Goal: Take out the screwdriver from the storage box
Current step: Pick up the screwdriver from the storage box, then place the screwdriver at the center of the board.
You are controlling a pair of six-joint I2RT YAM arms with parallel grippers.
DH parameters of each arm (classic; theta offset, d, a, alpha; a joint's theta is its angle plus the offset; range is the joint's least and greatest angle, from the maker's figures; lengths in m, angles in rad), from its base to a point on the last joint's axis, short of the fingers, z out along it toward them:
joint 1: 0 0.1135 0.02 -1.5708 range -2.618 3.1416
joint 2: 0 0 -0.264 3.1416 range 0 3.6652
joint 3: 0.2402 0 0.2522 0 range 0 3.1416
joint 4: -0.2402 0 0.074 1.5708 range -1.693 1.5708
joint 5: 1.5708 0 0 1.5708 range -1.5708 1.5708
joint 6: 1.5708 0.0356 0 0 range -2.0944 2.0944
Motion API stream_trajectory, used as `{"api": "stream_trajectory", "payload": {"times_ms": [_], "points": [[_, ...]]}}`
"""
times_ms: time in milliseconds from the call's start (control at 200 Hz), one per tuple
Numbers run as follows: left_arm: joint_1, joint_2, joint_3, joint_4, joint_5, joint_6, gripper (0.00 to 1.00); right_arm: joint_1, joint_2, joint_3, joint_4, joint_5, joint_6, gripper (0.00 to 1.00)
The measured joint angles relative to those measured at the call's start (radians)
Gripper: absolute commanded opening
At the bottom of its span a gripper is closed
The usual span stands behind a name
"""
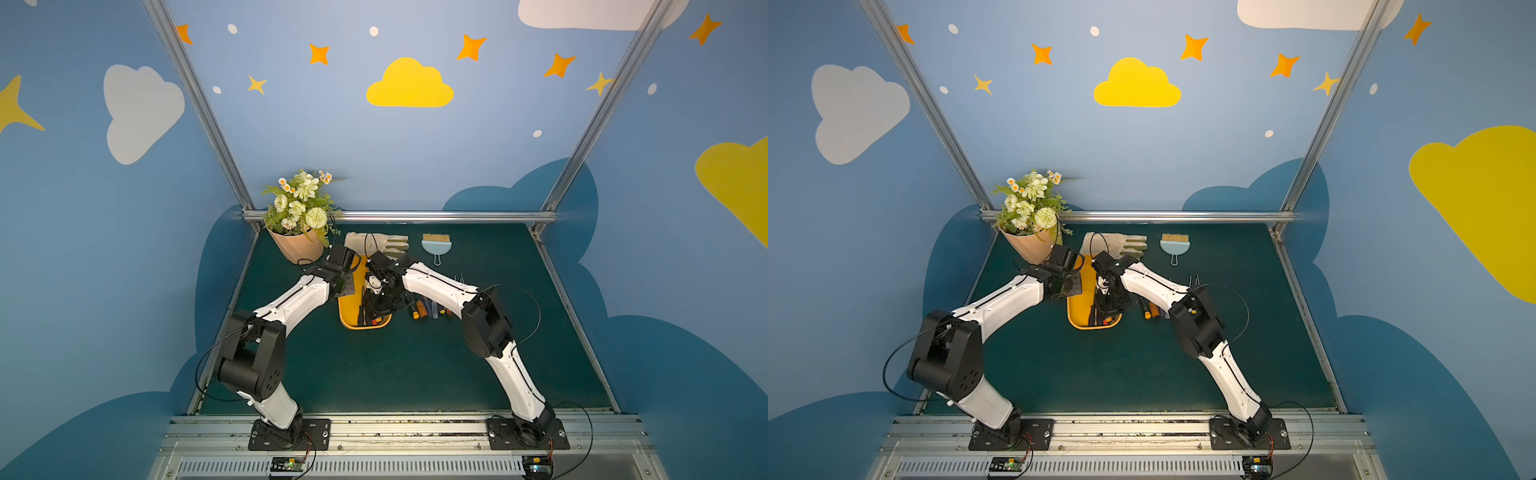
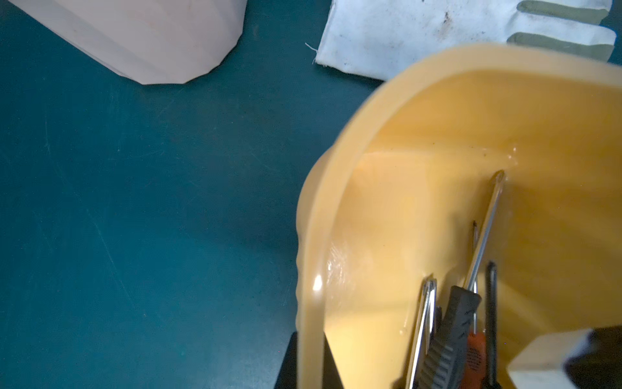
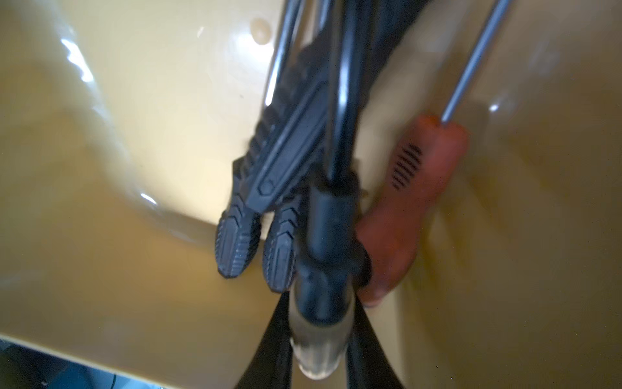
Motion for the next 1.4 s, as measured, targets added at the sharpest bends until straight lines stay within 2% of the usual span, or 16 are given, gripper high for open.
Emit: {"api": "stream_trajectory", "payload": {"times_ms": [446, 801, 916, 1131, 1402], "points": [[0.023, -0.001, -0.002, 0.002, 0.000, -0.005, 0.02, -0.010, -0.144, -0.046, 0.024, 0.050, -0.068, 0.00], [0.089, -0.074, -0.076, 0.021, 0.009, 0.008, 0.02, -0.109, -0.192, -0.122, 0.030, 0.080, -0.088, 0.00], [0.101, -0.090, -0.089, 0.024, 0.017, 0.018, 0.02, -0.130, -0.163, -0.097, 0.004, 0.081, -0.106, 0.00], [0.117, -0.092, -0.090, 0.024, 0.023, 0.029, 0.02, -0.125, 0.029, 0.106, -0.116, 0.110, -0.129, 0.00], [0.120, -0.092, -0.090, 0.024, 0.031, 0.029, 0.02, -0.117, 0.142, 0.199, -0.253, 0.175, -0.131, 0.00]]}}
